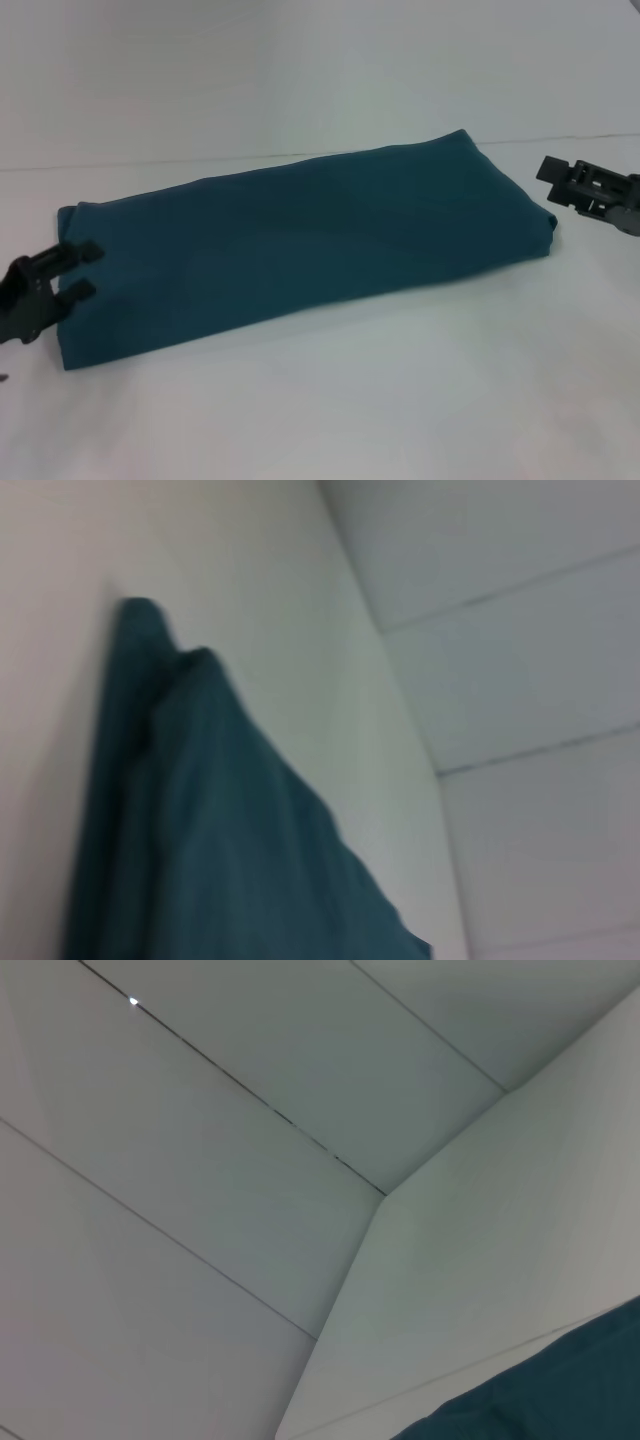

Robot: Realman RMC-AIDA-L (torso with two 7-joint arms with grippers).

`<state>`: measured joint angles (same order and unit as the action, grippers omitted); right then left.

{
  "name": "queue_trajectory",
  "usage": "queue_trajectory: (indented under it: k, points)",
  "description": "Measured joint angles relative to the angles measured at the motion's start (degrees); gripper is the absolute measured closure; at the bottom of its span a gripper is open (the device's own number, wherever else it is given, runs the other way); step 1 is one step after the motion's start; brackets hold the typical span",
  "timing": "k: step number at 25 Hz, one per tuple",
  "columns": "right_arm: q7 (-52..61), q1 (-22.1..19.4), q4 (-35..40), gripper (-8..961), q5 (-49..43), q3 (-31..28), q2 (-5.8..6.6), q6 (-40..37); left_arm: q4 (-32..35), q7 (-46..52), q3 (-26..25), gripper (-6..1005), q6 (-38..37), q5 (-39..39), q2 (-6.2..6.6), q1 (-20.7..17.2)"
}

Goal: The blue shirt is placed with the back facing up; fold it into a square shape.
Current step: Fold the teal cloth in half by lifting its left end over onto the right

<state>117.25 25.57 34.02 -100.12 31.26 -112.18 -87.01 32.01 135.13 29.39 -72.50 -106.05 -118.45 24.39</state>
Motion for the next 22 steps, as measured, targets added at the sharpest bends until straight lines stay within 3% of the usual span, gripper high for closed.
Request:
queue_trajectory:
  k: [12, 22]
  points:
    - [-0.01, 0.74, -0.01, 64, -0.01, 0.32, 0.06, 1.73, -4.32, 0.00, 2.34, 303, 10.16, -2.86, -0.27, 0.54]
    - [-0.01, 0.71, -0.01, 66, -0.05, 0.39, 0.03, 2.63, -1.44, 0.49, 0.86, 282, 7.96, -3.00, -0.01, 0.94]
